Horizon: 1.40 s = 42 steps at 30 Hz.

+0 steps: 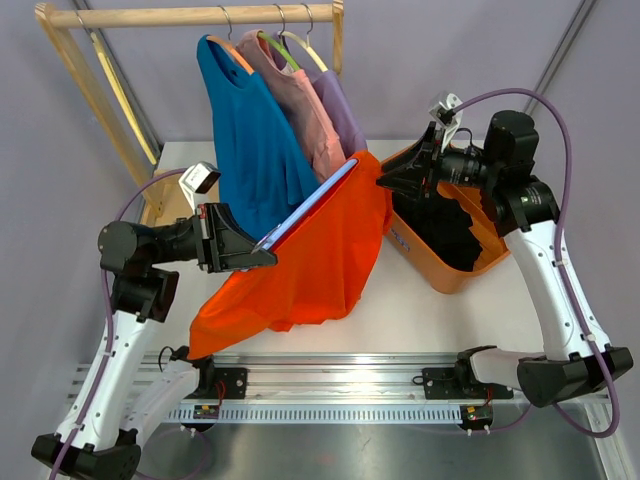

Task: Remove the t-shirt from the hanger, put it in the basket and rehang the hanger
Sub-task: Remove the tshirt from the hanger

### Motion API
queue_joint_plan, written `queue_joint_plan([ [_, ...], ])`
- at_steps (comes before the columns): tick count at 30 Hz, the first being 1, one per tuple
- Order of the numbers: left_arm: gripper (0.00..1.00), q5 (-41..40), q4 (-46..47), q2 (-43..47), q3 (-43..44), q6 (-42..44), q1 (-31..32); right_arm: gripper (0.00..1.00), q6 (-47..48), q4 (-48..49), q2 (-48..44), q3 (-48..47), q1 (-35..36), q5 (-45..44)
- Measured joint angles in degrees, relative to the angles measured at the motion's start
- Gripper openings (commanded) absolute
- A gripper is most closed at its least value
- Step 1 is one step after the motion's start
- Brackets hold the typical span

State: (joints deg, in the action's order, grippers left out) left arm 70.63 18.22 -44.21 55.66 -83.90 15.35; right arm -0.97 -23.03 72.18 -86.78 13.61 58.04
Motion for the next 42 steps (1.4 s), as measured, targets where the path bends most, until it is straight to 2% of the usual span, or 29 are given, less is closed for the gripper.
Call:
queue_joint_plan([
  [2,0.00,-0.20,-1.66,0.17,-0.04,0.85,0.00,0.55,2.56,-1.55,0.09,-2.27,0.00,-1.55],
  [6,0.00,-0.39,-3.06,0.85,-0.55,1.66,0.00,0.72,6.54,-5.38,0.63,-5.70,0.00,-1.86],
  [16,0.00,-0.39,-1.68,1.09,-1.07,0.31,0.11,0.76,8.96,-7.45,8.15,-8.61,2.84,-4.68],
  [19,0.00,-0.39,-0.98,1.09,-1.07,-0.46,0.17,0.66,10.03,-8.70,10.75,-10.05,5.11,-6.49],
  [20,0.00,-0.42,-0.81,1.09,-1.07,-0.61,0.17,0.43,10.40,-9.16,11.30,-10.47,5.86,-6.73],
  [22,0.00,-0.48,-0.57,1.09,-1.07,-0.85,0.17,0.14,11.28,-9.97,11.78,-11.19,6.93,-7.61],
  [24,0.00,-0.79,-0.61,1.09,-1.07,-0.98,0.17,0.00,11.82,-10.71,11.89,-12.11,7.50,-8.24],
  [29,0.00,-1.40,-3.82,1.75,-1.07,1.75,0.17,0.00,12.81,-12.48,11.17,-13.70,7.28,-13.16],
  [32,0.00,-1.70,-6.10,2.08,-1.07,3.74,0.17,0.00,10.97,-12.87,10.47,-13.99,4.55,-14.84],
  [37,0.00,-4.87,-6.69,1.60,-1.07,6.14,0.24,0.00,4.13,-14.34,10.54,-15.21,-4.55,-11.06],
  [42,0.00,-5.33,-6.10,0.94,-1.05,5.66,0.48,0.00,-0.31,-15.89,12.07,-15.21,-5.86,-8.72],
])
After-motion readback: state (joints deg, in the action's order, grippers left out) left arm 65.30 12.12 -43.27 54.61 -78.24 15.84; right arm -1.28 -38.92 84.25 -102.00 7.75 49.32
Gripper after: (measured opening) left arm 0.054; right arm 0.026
